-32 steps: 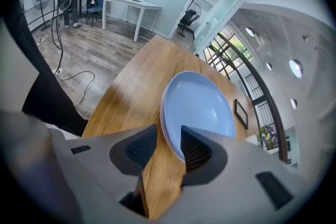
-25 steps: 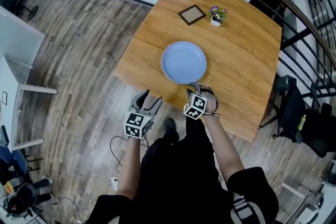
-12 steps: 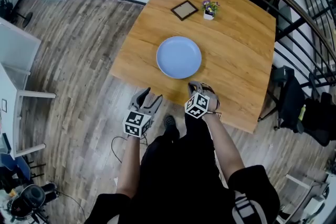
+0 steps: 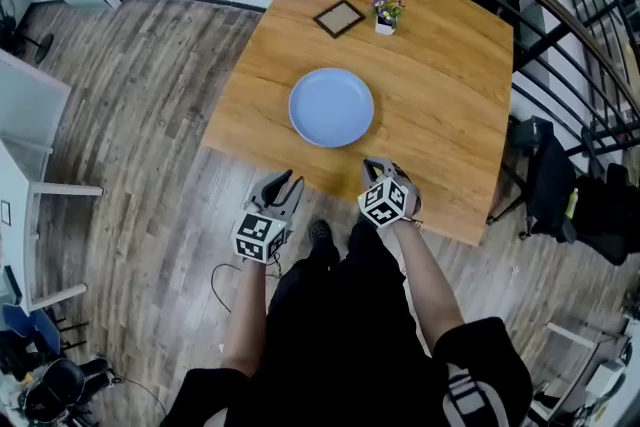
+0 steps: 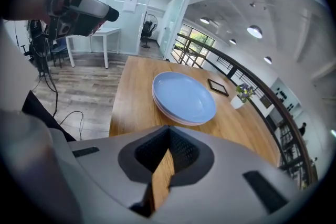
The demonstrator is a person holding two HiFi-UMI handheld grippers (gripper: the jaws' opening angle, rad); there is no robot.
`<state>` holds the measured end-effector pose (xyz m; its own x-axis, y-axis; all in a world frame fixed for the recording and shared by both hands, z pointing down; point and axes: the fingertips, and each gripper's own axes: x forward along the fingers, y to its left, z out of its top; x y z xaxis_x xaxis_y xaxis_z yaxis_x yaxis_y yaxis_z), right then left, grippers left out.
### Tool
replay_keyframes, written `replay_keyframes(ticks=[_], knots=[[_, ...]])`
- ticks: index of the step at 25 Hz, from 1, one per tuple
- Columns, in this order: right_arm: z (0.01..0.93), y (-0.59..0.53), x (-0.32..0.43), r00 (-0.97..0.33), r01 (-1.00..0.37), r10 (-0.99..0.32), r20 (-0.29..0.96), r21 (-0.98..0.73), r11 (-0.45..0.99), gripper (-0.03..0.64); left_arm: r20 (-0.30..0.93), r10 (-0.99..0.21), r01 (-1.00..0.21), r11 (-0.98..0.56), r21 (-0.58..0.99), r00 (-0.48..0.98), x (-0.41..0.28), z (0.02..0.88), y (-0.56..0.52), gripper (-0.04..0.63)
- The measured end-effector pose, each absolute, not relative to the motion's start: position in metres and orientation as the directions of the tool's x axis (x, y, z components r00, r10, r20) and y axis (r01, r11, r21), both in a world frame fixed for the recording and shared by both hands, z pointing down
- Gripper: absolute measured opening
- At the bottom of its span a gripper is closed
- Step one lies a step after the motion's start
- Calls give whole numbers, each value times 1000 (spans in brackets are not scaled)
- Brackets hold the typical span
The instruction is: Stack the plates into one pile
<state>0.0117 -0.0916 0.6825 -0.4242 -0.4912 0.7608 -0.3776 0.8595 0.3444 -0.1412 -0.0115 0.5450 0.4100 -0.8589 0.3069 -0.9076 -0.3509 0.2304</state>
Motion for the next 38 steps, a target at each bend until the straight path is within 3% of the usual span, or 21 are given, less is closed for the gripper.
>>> replay_keyframes(ticks=[13, 21, 38], knots=[[654, -102, 21, -523, -516, -506, 686, 217, 828, 9, 319, -882, -936, -301, 185, 346, -146, 543, -21, 46], [657, -98, 20, -558, -405, -424, 713, 212, 889, 9, 316, -893, -944, -274, 183, 320, -134, 534, -30, 44], [642, -106, 30, -665, -332, -332, 670, 134, 934, 9, 358, -908, -975, -188, 119, 218, -105, 528, -26, 46]])
